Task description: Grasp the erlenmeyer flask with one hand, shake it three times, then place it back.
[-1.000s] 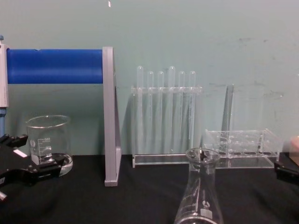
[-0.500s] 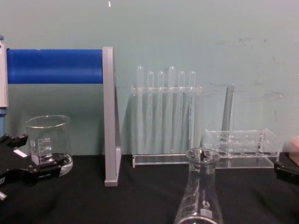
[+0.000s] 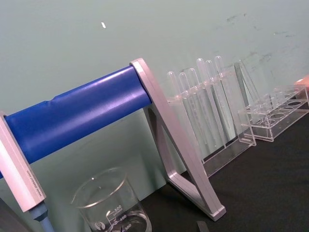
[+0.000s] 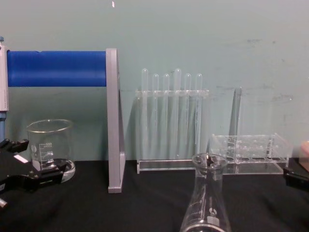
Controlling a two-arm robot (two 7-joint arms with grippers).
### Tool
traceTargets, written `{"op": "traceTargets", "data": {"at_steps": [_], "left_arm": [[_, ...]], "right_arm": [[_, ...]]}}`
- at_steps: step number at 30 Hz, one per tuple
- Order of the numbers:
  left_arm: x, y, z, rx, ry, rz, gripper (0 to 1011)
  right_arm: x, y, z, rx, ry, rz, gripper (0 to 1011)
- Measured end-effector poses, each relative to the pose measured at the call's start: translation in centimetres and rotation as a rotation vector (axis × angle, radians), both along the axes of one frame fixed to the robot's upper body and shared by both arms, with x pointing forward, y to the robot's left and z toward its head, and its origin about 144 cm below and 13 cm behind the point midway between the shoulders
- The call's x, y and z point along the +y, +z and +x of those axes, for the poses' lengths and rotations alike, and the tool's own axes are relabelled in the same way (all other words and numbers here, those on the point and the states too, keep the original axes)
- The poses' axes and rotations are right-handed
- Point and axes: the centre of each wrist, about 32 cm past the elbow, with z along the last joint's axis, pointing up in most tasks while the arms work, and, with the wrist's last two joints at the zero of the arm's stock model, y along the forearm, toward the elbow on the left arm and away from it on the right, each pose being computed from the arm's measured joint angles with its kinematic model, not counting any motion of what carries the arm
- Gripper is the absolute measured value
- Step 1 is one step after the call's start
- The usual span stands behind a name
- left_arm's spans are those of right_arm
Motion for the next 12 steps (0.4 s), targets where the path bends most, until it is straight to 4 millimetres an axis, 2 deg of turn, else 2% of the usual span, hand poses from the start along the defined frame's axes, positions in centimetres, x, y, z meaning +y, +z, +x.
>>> {"op": "traceTargets", "data": {"at_steps": [12], "left_arm": [[0.00,0.00,0.00,0.000,0.000,0.000,1001]], "right_arm": [[0.00,0.00,0.00,0.000,0.000,0.001,1003]]}}
